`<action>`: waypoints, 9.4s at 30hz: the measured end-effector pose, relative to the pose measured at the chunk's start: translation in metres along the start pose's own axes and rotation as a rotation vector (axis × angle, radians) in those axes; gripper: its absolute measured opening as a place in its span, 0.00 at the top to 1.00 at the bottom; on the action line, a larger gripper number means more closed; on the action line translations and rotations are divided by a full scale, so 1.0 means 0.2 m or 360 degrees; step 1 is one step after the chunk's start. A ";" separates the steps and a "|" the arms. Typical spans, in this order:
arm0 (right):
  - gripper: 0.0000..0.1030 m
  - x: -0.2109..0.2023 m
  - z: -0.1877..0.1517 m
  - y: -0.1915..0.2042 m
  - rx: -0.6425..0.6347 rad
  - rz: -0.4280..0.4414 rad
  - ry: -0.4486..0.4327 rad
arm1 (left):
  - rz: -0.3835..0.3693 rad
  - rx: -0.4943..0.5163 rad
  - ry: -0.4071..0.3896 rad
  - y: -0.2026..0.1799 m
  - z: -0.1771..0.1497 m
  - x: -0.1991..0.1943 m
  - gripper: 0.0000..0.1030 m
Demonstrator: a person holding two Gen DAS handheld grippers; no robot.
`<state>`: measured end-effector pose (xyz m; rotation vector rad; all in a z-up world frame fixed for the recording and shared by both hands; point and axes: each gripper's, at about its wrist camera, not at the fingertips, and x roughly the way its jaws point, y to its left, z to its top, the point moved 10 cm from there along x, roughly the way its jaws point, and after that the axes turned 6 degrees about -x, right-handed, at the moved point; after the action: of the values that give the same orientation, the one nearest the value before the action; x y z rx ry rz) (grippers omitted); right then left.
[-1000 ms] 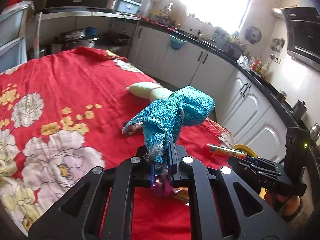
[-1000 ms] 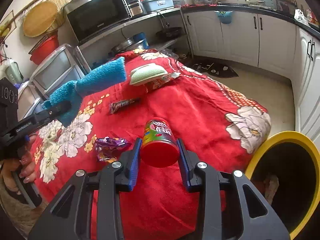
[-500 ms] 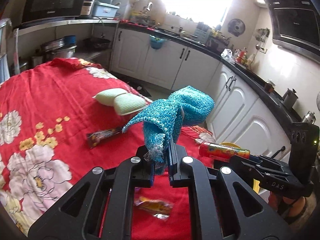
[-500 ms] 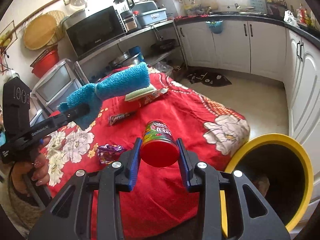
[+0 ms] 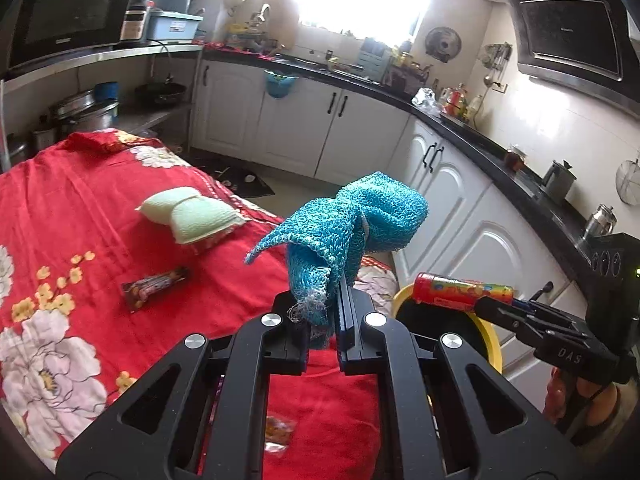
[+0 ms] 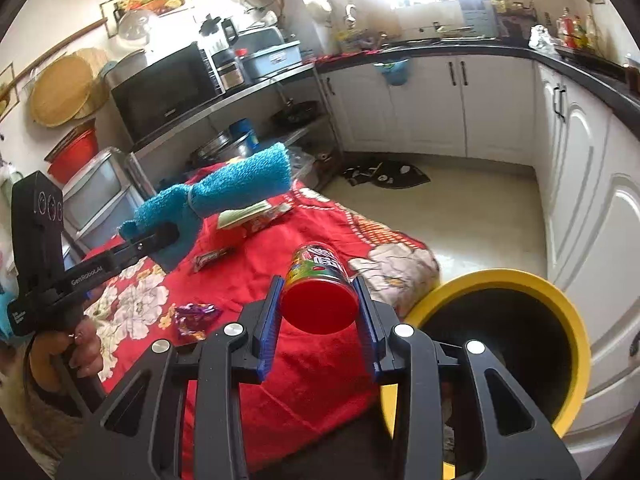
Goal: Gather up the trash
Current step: 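Carry the blue sock and red chip can over the bin with both tools, then open both tools to drop the sock and can into the bin, then move both tools back over the table toward the candy wrappers, then grasp the chocolate bar with the left tool while the right tool grasps the candy wrapper, then carry the chocolate bar and candy wrapper over the bin with both tools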
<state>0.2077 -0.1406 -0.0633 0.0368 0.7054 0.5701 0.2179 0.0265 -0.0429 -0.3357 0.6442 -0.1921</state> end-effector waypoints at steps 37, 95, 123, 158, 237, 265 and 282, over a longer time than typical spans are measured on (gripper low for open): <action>0.68 -0.32 -0.20 -0.53 0.0276 -0.0394 -0.0041 | -0.0218 0.0256 0.0225 -0.51 -0.24 0.32 0.95; 0.43 -0.20 -0.48 -0.71 0.0525 -0.0530 0.0163 | -0.0099 0.0207 0.0314 -0.49 -0.39 0.43 0.11; 0.34 -0.18 -0.29 -0.41 0.0315 -0.0417 0.0061 | 0.0083 0.0019 0.0121 -0.09 -0.19 0.20 0.11; 0.32 0.25 0.07 0.29 -0.0109 -0.0064 0.0082 | 0.0425 -0.0200 -0.0044 0.63 -0.04 -0.10 0.11; 0.83 0.44 -0.54 0.77 -0.0373 0.0368 0.0535 | 0.0459 -0.0133 0.0167 0.83 -0.20 0.04 0.79; 0.84 0.18 -0.36 0.37 -0.0140 0.0177 0.0312 | 0.0234 0.0108 0.0109 0.28 -0.18 0.01 0.79; 0.85 0.03 -0.27 0.12 -0.0018 0.0043 0.0190 | 0.0110 0.0233 0.0107 -0.03 -0.18 0.06 0.79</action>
<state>0.1668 -0.1247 -0.1027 0.0018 0.8189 0.6058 0.2044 0.0094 -0.0744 -0.1662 0.7031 -0.1840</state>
